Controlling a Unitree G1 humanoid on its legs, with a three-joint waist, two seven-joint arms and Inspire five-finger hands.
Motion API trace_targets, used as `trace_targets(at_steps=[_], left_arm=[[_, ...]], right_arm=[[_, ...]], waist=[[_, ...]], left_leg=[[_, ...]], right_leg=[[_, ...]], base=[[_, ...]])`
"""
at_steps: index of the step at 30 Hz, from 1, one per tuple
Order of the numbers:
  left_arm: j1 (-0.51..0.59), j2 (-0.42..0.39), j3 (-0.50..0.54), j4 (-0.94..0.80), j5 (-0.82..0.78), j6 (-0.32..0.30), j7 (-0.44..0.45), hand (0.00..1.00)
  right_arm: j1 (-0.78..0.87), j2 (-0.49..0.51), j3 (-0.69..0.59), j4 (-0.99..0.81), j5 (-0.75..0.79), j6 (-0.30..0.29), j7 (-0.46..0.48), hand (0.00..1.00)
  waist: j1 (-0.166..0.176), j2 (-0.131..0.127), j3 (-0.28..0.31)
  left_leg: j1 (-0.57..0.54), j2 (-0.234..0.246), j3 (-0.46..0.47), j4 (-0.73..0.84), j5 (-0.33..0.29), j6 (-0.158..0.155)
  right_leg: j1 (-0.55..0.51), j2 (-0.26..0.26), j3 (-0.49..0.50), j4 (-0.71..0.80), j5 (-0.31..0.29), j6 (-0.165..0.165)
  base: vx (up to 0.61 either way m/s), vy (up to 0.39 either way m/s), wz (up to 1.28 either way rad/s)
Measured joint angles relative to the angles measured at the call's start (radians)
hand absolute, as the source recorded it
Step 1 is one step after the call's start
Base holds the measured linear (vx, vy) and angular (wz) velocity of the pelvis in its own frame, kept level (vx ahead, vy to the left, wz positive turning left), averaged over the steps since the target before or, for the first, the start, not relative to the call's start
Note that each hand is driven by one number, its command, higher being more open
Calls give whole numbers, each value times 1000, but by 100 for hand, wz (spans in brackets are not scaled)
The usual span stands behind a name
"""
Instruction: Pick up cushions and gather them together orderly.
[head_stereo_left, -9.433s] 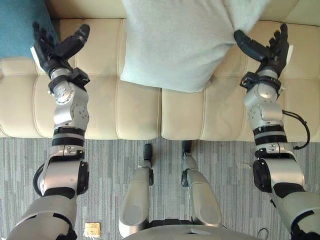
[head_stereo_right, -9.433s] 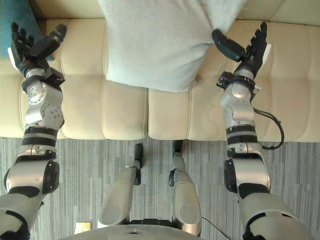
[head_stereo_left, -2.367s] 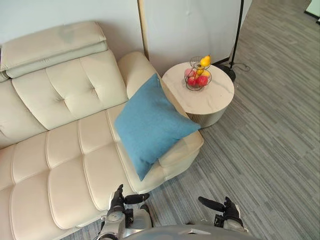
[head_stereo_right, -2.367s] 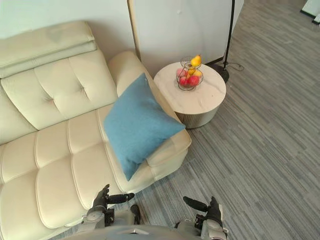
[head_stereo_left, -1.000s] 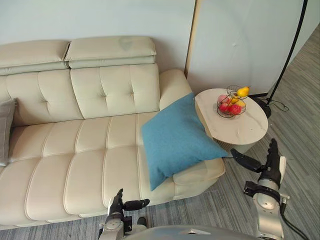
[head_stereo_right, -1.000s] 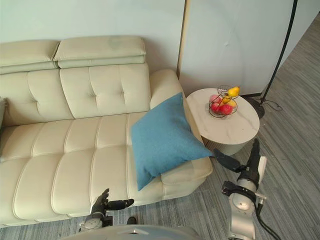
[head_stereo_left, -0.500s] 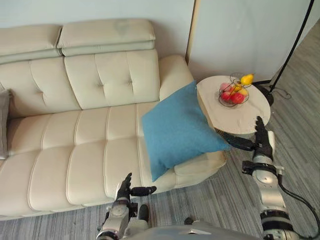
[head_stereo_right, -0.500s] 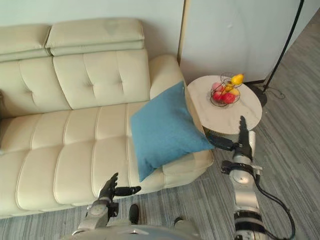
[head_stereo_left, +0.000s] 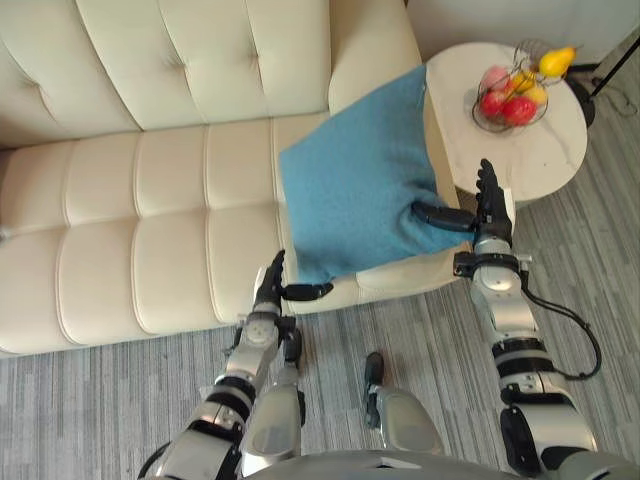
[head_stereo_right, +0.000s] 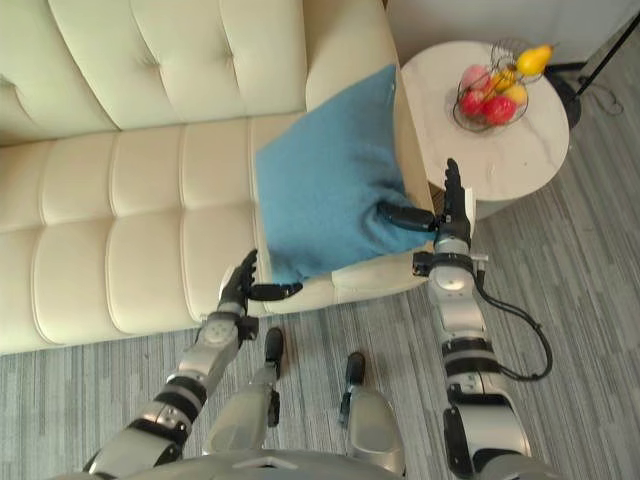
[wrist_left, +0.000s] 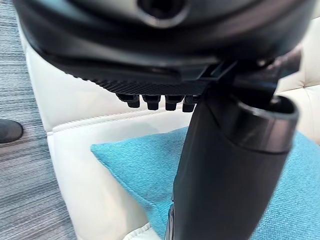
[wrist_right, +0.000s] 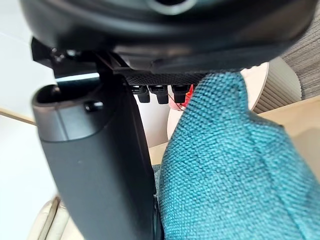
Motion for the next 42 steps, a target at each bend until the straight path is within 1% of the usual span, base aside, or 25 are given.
trace_targets(at_steps=[1, 4, 5, 6, 8, 13, 16, 18, 23, 26, 27, 29, 30, 34, 36, 38, 39, 42], left_arm=[[-43, 6, 0, 0, -10, 0, 8, 100], [-122, 16, -19, 1, -21, 0, 27, 100], [-149, 21, -27, 1, -37, -1, 29, 0], [-158, 21, -28, 1, -40, -1, 28, 0], [-206, 20, -30, 2, -61, -1, 33, 0], [-257, 27, -32, 3, -101, 1, 69, 0], [-284, 52, -32, 3, -128, 1, 87, 0], [-313, 68, -32, 3, -162, 1, 99, 0], [-343, 65, -38, -8, -188, 1, 120, 0], [-335, 57, -40, -57, -193, 2, 147, 0], [-319, 57, -40, -82, -192, 2, 151, 0], [-242, 56, -43, -181, -193, 1, 152, 0], [-236, 56, -44, -188, -193, 1, 152, 0], [-69, 55, -86, -312, -191, 2, 137, 0], [-10, 55, -97, -343, -189, 3, 124, 0], [93, 48, -98, -403, -166, 6, 107, 0], [121, 47, -98, -417, -160, 6, 102, 0], [296, 18, -90, -545, -152, 20, 89, 0]], right_arm=[[-40, -4, 8, 18, 2, 1, -10, 100], [-114, -10, 28, 56, 37, 2, -28, 100], [-139, -12, 34, 73, 38, 2, -35, 0], [-148, -13, 36, 79, 38, 3, -38, 0], [-189, -16, 52, 97, 41, 12, -46, 0], [-212, -15, 64, 97, 58, 14, -60, 0], [-214, -8, 76, 97, 78, 15, -61, 0], [-214, 16, 86, 94, 101, 13, -61, 0], [-211, 40, 104, 58, 132, -6, -72, 0], [-155, 56, 103, -4, 145, -19, -84, 0], [-131, 62, 103, -23, 144, -22, -84, 0], [-55, 80, 102, -77, 144, -25, -84, 0], [-49, 82, 102, -80, 144, -25, -84, 0], [131, 118, 99, -175, 132, -24, -82, 0], [186, 130, 94, -198, 122, -24, -75, 0], [283, 153, 91, -256, 112, -24, -55, 0], [310, 162, 89, -271, 112, -24, -50, 0], [474, 213, 86, -378, 115, -24, -23, 0]], waist=[[0, 0, 19], [0, -1, 53], [0, -1, 58], [0, -1, 60], [0, 0, 85], [2, 2, 100], [3, 3, 101], [4, 7, 104], [4, 8, 104], [22, 8, 104], [24, 9, 104], [24, 13, 101], [24, 14, 101], [19, 26, 89], [18, 34, 67], [18, 42, 41], [18, 44, 28], [19, 46, -57]], left_leg=[[-17, 1, 1, 4, 4, 1], [-46, 2, 4, 22, 5, 1], [-62, 2, 4, 29, 6, -1], [-67, 3, 3, 31, 7, -2], [-81, 5, 4, 35, 11, -5], [-109, 13, 2, 37, 23, -13], [-119, 20, 2, 36, 30, -21], [-125, 25, 2, 30, 40, -28], [-121, 27, 5, 22, 48, -36], [-96, 29, 8, 5, 50, -38], [-84, 29, 7, 0, 51, -39], [-54, 25, 4, 0, 50, -41], [-52, 25, 4, 0, 49, -41], [16, 22, 0, 0, 45, -42], [24, 24, -1, 0, 43, -42], [54, 28, -1, -1, 31, -40], [61, 30, 0, -1, 25, -42], [86, 33, 1, -1, 7, -43]], right_leg=[[-21, 0, 3, 13, 0, 0], [-55, -1, 9, 39, -2, -3], [-73, -1, 11, 48, -2, -4], [-78, -1, 11, 50, -2, -4], [-102, -1, 13, 73, -6, -8], [-151, 4, 14, 119, -18, -21], [-175, 8, 16, 147, -26, -27], [-196, 12, 16, 173, -33, -31], [-213, 11, 20, 207, -48, -34], [-200, 11, 22, 212, -55, -35], [-189, 11, 21, 210, -59, -35], [-148, 8, 16, 194, -63, -34], [-144, 8, 15, 191, -63, -34], [-38, 11, -4, 132, -63, -34], [-22, 14, -7, 118, -63, -34], [19, 20, -9, 98, -62, -33], [27, 23, -10, 92, -62, -33], [65, 27, -14, 66, -62, -33]], base=[[-90, 2, -4], [-65, -1, -4], [-57, -5, -3], [-73, -14, -1], [-63, -22, -2], [-46, -47, -1], [-39, -55, -2], [-68, -100, -1], [-39, -73, -1], [16, -74, -3], [42, -57, 6], [50, -36, 9], [58, -26, 7], [43, -20, 10], [33, -26, 6], [0, 0, 0], [0, 0, 0], [25, -1, 0]])
